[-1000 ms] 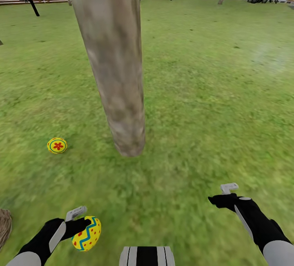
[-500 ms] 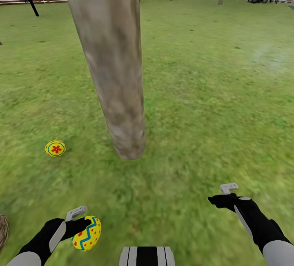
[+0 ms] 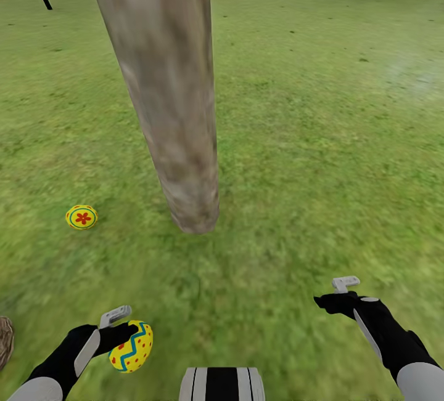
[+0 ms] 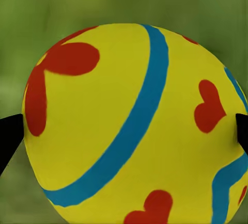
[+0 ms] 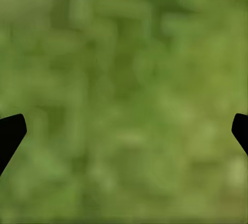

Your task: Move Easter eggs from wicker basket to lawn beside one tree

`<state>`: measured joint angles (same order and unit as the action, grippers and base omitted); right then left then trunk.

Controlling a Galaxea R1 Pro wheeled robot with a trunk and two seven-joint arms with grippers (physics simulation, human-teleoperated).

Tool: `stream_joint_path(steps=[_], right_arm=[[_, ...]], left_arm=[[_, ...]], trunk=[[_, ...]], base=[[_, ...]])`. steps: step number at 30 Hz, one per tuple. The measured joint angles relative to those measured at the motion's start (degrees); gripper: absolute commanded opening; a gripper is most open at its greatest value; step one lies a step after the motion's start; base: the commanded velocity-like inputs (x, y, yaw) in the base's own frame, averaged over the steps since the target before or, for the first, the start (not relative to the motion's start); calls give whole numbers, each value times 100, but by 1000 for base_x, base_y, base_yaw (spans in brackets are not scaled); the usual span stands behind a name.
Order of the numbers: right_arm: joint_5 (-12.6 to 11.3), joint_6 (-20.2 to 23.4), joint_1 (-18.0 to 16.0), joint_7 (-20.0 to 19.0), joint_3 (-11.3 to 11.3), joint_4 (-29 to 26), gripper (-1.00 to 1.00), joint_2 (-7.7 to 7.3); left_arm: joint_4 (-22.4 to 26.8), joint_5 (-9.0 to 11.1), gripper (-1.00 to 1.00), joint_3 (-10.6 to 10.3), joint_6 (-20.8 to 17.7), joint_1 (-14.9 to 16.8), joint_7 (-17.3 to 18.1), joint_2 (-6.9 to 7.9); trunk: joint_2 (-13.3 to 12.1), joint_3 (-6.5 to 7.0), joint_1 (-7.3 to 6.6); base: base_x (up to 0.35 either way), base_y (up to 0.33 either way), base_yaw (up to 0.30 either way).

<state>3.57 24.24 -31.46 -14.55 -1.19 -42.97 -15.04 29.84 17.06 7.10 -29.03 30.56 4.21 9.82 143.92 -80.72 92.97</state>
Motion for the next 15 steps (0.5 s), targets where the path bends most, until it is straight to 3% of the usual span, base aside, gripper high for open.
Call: stream_joint_path(steps=[1,2,15], right_arm=[[0,0,0,1,0,0,100,0],[0,0,0,0,0,0,100,0],[0,0,0,0,0,0,100,0]], left_arm=[[3,-17,-100,0,0,0,-2,-6],[3,-21,100,0,1,0,-2,-7],[25,-43,100,14,22,-3,-7,-19]], trunk=[[0,0,0],[0,0,0],[-1,0,2]], base=[[0,0,0],[0,0,0],[0,0,0]])
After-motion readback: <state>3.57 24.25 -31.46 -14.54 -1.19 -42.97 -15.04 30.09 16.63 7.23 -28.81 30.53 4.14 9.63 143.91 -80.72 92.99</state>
